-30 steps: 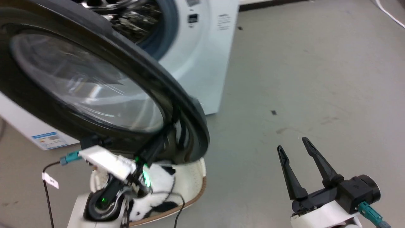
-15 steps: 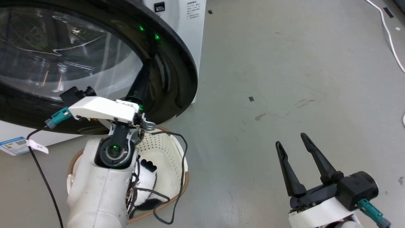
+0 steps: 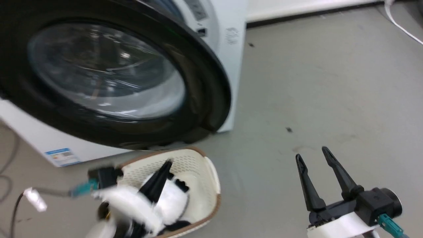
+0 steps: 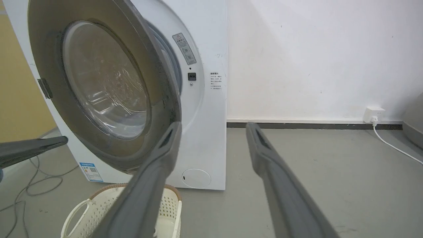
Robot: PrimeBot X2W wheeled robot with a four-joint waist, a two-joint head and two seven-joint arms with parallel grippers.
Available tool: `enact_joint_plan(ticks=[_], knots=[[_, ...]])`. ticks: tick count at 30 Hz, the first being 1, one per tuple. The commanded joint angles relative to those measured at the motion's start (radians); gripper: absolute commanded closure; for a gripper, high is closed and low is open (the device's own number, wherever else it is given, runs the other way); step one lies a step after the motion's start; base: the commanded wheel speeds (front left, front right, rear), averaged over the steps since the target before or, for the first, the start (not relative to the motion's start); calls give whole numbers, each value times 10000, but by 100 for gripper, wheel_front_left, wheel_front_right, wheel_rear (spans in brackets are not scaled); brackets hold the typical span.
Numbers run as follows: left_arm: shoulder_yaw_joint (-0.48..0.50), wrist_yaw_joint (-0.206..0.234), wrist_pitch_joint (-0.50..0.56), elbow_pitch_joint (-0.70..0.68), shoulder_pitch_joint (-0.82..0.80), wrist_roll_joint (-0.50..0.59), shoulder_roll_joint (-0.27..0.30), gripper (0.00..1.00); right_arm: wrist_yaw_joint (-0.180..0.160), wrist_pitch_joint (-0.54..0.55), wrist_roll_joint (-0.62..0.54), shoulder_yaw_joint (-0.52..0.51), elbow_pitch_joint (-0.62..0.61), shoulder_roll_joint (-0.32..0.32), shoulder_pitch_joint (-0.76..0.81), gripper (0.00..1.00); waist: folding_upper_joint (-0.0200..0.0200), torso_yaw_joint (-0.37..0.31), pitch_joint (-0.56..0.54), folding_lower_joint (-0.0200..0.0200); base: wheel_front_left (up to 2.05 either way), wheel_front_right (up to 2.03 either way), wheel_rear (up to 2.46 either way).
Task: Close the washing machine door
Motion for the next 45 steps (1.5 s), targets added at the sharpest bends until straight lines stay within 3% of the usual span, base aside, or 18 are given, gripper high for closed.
enact_joint_plan(ticks=[1, 5, 8, 11, 16, 22, 23, 24, 30, 36, 37, 38, 39, 45], knots=[[-353, -45, -586, 18, 360, 709, 444, 100, -7, -46, -61, -83, -63, 33, 140, 0, 0, 635, -502, -1, 0, 0, 0], [-661, 55, -1824, 143, 582, 2386, 1368, 100, -7, -46, -112, -356, -217, 33, 329, 0, 0, 1259, -773, -1, 0, 0, 0], [-253, 598, -2347, -104, 655, 3394, 1672, 100, -7, -46, -215, -476, -290, 33, 432, 0, 0, 1683, -908, -1, 0, 0, 0], [650, 1205, -2456, -821, 997, 4100, 1591, 100, -7, -46, -262, -574, -339, 33, 536, 0, 0, 2068, -1046, -1, 0, 0, 0], [2631, 1724, -2465, -2628, 2122, 5600, 673, 100, -7, -46, -283, -622, -469, 33, 649, 0, 0, 2580, -1178, -1, 0, 0, 0], [3647, 1459, -2467, -3725, 3512, 7531, -655, 100, -7, -46, -301, -490, -482, 34, 689, 0, 0, 2891, -1233, -1, 0, 0, 0], [3693, 1386, -2467, -3747, 3662, 7803, -832, 59, -7, -46, -314, -469, -475, 34, 679, 0, 0, 2936, -1219, -1, 0, 0, 0], [3706, 1303, -2467, -3731, 3780, 8087, -964, 0, -7, -46, -322, -448, -467, 34, 665, 0, 0, 2969, -1211, -1, 0, 0, 0], [3413, 578, -2468, -3352, 3929, 9235, -1333, 0, -7, -46, -357, -378, -434, 5, 628, 0, 0, 3133, -1177, -1, 0, 0, 0], [3511, 226, -2468, -3151, 3685, 9535, -1615, 0, -7, -46, -431, -380, -506, -16, 616, 0, 0, 3289, -1061, -1, 0, 0, 0], [3505, 190, -2468, -3151, 3652, 9586, -1653, 0, -7, -46, -417, -326, -512, -65, 586, 50, 0, 3320, -1007, -1, 0, 0, 0], [3490, 158, -2468, -3154, 3623, 9636, -1686, 0, -7, -46, -409, -283, -550, -131, 523, 92, 0, 3354, -931, -1, 0, 0, 0], [3466, 128, -2468, -3146, 3581, 9682, -1714, 0, -7, -46, -389, -242, -587, -205, 447, 100, 0, 3395, -860, -1, 0, 0, 0], [3258, 33, -2469, -3138, 3327, 9834, -1886, 0, -7, -46, -256, 222, -500, -874, -117, 100, 0, 3685, -344, -1, 0, 0, 0]])
